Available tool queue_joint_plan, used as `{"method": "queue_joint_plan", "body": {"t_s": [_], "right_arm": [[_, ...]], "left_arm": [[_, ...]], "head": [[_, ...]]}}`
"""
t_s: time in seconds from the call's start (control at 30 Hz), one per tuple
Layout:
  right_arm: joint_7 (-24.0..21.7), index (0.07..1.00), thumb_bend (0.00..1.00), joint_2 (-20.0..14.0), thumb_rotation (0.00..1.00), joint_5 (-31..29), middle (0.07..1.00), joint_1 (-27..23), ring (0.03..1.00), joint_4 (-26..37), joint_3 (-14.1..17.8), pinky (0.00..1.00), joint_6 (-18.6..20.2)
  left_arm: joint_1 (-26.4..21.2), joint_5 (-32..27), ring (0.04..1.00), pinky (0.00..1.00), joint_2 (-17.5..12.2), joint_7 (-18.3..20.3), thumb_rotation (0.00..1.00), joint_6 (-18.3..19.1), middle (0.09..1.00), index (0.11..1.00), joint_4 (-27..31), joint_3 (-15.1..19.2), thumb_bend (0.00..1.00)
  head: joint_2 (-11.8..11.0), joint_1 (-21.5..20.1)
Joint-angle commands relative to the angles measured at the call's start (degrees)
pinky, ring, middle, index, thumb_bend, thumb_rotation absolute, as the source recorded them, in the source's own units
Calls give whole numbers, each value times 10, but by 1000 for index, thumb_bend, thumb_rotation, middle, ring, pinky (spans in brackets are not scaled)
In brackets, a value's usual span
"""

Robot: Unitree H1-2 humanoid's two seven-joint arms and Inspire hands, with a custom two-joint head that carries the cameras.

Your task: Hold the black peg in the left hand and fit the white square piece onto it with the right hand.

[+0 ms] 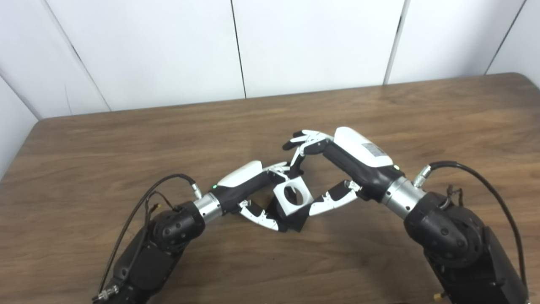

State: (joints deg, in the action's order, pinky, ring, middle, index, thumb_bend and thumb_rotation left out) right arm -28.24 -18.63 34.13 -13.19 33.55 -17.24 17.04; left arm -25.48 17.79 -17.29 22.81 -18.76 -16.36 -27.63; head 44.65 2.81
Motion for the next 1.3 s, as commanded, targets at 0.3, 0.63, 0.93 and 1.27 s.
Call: {"method": "queue_joint_plan", "body": {"t_s": [0.3, 0.63, 0.93, 1.27], "right_arm": [[-8, 479, 519, 21, 145, 18, 812, -29, 899, -18, -14, 834, -10], [-6, 479, 519, 18, 144, 16, 813, -37, 900, -47, -20, 845, -20], [0, 479, 519, 12, 143, 10, 811, -44, 893, -71, -16, 844, -27], [-6, 479, 519, 1, 143, 5, 811, -43, 890, -74, -11, 827, -31]], "left_arm": [[16, 26, 989, 947, -1, 41, 78, 46, 920, 490, -3, -26, 520], [18, 23, 986, 951, -1, 41, 77, 52, 920, 489, 6, -27, 520], [17, 22, 986, 945, -2, 40, 77, 52, 917, 489, 6, -27, 520], [17, 19, 986, 936, -2, 39, 75, 50, 919, 489, 8, -24, 521]], "head": [[5, 8], [6, 10], [7, 11], [10, 12]]}}
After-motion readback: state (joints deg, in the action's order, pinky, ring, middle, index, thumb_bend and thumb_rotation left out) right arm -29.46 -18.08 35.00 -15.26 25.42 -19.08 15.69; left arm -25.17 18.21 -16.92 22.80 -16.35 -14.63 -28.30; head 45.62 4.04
